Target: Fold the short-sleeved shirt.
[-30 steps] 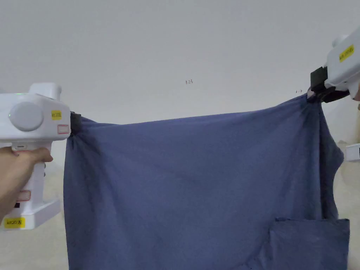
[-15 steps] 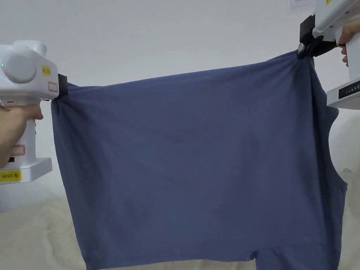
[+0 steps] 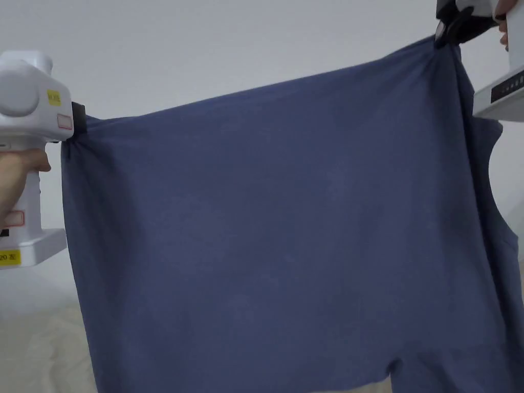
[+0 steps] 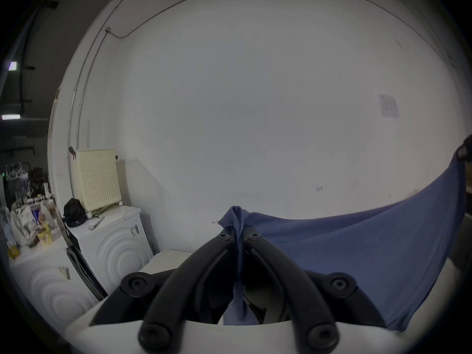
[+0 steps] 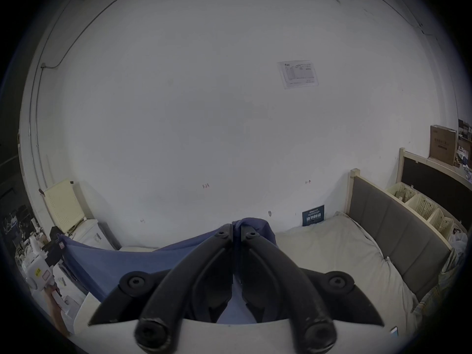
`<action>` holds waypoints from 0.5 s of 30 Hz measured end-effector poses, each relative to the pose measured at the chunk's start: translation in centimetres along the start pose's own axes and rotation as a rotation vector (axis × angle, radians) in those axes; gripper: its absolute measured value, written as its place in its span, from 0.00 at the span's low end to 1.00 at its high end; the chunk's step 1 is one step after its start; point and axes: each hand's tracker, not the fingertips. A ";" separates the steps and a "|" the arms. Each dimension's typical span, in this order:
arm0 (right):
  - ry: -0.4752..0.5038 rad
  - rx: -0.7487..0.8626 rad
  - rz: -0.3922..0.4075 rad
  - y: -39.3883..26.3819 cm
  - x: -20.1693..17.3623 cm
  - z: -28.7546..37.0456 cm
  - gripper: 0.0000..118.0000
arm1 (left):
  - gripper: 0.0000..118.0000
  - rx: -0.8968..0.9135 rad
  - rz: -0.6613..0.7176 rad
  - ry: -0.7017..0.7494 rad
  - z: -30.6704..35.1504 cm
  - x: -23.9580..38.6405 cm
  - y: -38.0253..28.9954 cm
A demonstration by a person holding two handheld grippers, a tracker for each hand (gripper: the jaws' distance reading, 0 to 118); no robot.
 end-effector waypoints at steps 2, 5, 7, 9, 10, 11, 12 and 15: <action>0.025 0.005 0.001 -0.1 -0.1 -0.7 0.03 | 0.03 -0.005 -0.070 0.030 -0.8 0.6 -0.2; -0.005 -0.004 0.021 -0.7 -0.2 -1.3 0.03 | 0.03 0.014 -0.060 0.029 -0.9 0.9 -0.3; 0.001 -0.010 0.029 -1.0 0.1 -1.6 0.03 | 0.03 0.007 -0.059 0.026 -1.4 0.9 -0.5; 0.007 -0.022 0.030 -2.3 0.6 -2.2 0.03 | 0.03 -0.006 -0.057 0.029 -1.3 1.0 -1.5; 0.000 -0.040 0.030 -2.9 0.9 -2.6 0.03 | 0.03 -0.019 -0.055 0.027 -1.4 1.1 -1.9; 0.002 -0.058 0.024 -3.6 1.4 -3.2 0.03 | 0.03 -0.027 -0.043 0.025 -1.3 1.3 -2.9; -0.001 -0.075 0.019 -4.6 1.7 -3.8 0.03 | 0.03 -0.023 -0.045 0.018 -1.6 1.3 -3.9; -0.030 -0.166 0.046 -8.3 2.6 -6.2 0.03 | 0.03 -0.109 -0.079 -0.007 -2.7 2.3 -7.7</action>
